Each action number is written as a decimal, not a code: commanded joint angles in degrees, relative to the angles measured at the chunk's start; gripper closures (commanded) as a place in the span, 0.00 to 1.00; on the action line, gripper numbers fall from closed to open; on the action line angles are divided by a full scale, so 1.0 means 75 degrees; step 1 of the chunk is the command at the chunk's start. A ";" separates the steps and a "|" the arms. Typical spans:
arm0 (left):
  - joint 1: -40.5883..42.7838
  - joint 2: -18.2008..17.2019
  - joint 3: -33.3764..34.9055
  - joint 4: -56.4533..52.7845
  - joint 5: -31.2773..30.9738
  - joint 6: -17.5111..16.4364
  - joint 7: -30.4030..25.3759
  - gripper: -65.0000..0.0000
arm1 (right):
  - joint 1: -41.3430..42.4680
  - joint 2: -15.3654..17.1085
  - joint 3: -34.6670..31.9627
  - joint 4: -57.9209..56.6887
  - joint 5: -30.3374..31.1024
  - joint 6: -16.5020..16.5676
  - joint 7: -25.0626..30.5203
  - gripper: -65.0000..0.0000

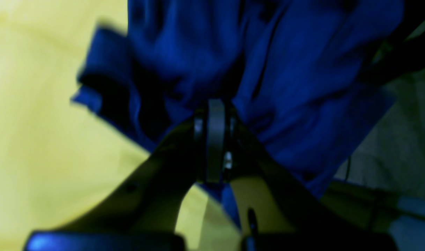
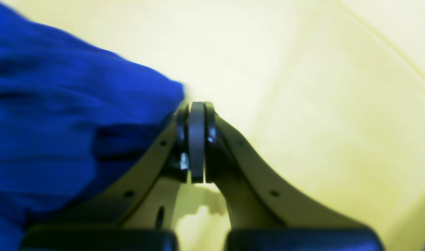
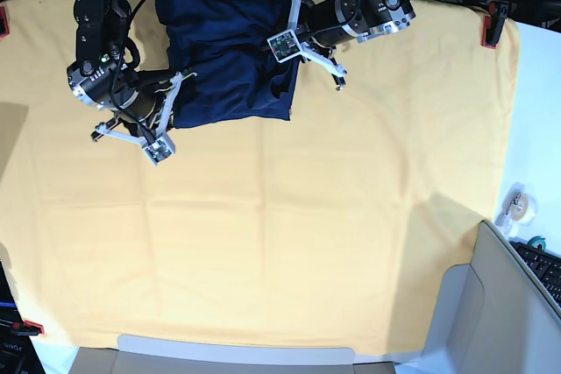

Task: Fold the T-shirt properly
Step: 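Grasp opposite ends of the bundle with both grippers and tuck them inward, then release the bundle and move both grippers away from it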

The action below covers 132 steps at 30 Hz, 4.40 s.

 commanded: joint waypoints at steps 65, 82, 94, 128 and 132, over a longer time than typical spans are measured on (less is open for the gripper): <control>-0.0639 0.0608 0.1352 0.0197 -0.0154 0.0032 -0.0424 1.00 | 0.0740 -0.1273 0.1495 -0.0457 -0.1301 0.0027 0.0525 1.00; -0.1049 0.0819 0.0285 -0.0354 -0.0095 0.0055 0.0655 1.00 | -0.0221 -0.2059 0.0393 0.0153 -0.1313 0.0027 0.0548 1.00; -0.0791 0.0515 0.1129 -0.0318 -0.0095 0.0043 0.0889 1.00 | 0.0389 -0.2152 0.0382 -0.0679 -0.1313 0.0027 0.0548 1.00; -0.0603 -0.0130 0.2489 0.0174 -0.0166 -0.0683 0.1499 1.00 | 0.1221 -0.2094 0.0382 -0.2039 -0.1360 -0.0688 0.1556 1.00; -0.0568 -0.0142 0.2477 0.0186 -0.0154 -0.0859 0.0807 1.00 | 0.1221 -0.2094 0.0429 -0.2039 -0.1360 -0.0688 0.1556 1.00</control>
